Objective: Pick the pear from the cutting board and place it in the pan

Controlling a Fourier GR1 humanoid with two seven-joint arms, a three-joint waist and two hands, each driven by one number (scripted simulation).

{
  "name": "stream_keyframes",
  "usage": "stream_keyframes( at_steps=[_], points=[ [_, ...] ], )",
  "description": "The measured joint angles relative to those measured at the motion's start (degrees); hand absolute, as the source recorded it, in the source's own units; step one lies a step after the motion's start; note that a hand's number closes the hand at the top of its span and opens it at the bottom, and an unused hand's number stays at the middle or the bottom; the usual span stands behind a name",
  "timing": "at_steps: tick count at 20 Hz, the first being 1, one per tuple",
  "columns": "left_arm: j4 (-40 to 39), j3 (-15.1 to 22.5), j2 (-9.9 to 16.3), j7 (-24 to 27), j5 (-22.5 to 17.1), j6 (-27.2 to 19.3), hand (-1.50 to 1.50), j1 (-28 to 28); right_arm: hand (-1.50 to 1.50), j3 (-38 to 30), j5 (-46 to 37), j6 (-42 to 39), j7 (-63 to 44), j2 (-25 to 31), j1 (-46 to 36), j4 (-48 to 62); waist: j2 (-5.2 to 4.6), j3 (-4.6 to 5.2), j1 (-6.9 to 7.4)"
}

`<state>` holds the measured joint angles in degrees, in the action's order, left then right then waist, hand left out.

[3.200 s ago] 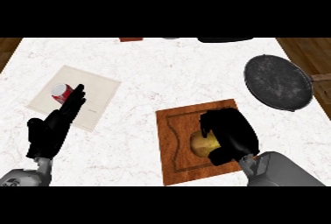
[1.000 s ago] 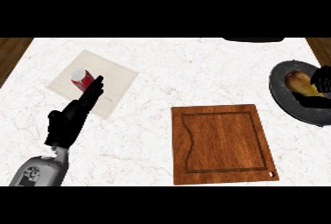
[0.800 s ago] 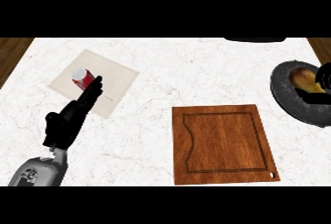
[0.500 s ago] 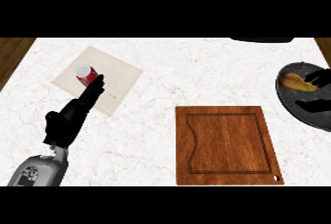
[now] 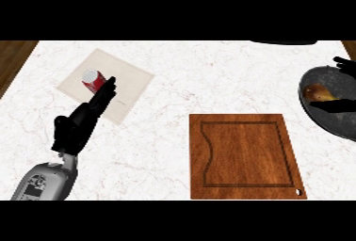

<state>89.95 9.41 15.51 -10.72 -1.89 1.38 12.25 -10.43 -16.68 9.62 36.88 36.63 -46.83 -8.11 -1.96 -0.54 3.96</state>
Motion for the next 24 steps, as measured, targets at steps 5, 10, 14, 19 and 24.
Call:
stream_keyframes(
  at_steps=[5,10,14,19,24],
  points=[
    [-0.42,0.1,-0.32,0.57,0.45,-0.2,0.0,-0.49,-1.5,-6.22,6.35,-7.95,2.91,1.39,-0.26,0.9,-0.01,-0.01,-0.16],
    [-0.06,-0.56,-0.06,0.65,0.43,-0.26,0.0,-0.78,-1.5,-9.31,9.57,-19.41,5.57,5.39,2.01,2.12,0.05,-0.02,-0.43],
    [0.72,-0.42,-0.04,0.48,0.6,-0.2,0.0,-1.62,-1.5,-10.28,10.55,-26.53,9.47,7.83,5.2,2.25,0.14,-0.07,-0.52],
    [0.67,-1.26,0.19,0.14,0.3,0.0,0.0,-1.42,-1.5,-11.3,11.57,-28.55,12.78,9.36,9.28,0.6,0.38,-0.06,-1.17],
    [0.74,-1.12,-0.13,-0.34,0.72,-0.21,0.0,-1.75,-1.5,-11.99,12.4,-29.77,14.35,10.34,13.64,-0.74,0.65,-0.04,-1.79]
  ],
)
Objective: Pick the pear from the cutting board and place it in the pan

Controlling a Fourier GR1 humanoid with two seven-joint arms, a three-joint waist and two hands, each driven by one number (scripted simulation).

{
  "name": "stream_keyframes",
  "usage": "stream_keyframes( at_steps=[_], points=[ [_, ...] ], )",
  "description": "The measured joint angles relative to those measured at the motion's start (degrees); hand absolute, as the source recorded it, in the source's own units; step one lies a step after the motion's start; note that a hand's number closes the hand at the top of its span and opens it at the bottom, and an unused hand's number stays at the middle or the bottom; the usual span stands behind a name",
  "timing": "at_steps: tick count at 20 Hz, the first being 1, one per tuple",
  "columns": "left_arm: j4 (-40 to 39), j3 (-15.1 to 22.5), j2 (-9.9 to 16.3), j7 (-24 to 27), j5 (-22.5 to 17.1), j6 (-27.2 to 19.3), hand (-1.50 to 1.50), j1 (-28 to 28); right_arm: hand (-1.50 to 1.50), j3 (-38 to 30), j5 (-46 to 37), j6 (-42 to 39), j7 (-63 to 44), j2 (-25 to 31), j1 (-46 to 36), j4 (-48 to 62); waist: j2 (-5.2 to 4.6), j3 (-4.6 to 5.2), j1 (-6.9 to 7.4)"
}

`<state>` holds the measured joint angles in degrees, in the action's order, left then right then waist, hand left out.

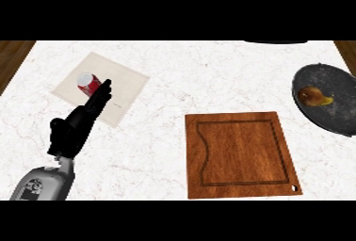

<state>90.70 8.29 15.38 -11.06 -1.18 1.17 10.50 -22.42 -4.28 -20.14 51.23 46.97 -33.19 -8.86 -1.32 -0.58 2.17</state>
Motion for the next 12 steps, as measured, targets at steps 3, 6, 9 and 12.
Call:
stream_keyframes(
  at_steps=[3,6,9,12],
  points=[
    [0.19,-0.17,-0.03,-0.01,0.2,-0.19,0.0,-0.44,-1.5,-0.42,0.59,-0.46,0.75,-0.01,2.57,-0.8,0.14,-0.01,-0.25],
    [0.04,-1.03,0.41,-0.38,-0.26,0.15,0.0,-0.19,-1.5,-0.39,0.77,-0.56,1.83,-0.21,5.33,-2.04,0.25,-0.01,-0.6],
    [-0.15,-1.11,0.25,0.49,-0.28,0.32,0.0,-1.04,-1.5,-0.53,1.17,-0.54,2.55,-0.54,7.32,-3.13,0.37,0.03,-0.71],
    [-0.62,-1.52,0.39,0.77,-0.15,0.43,0.0,-0.88,-1.5,-0.52,1.38,-0.13,3.12,-1.13,8.91,-4.15,0.44,0.04,-0.84]
  ],
)
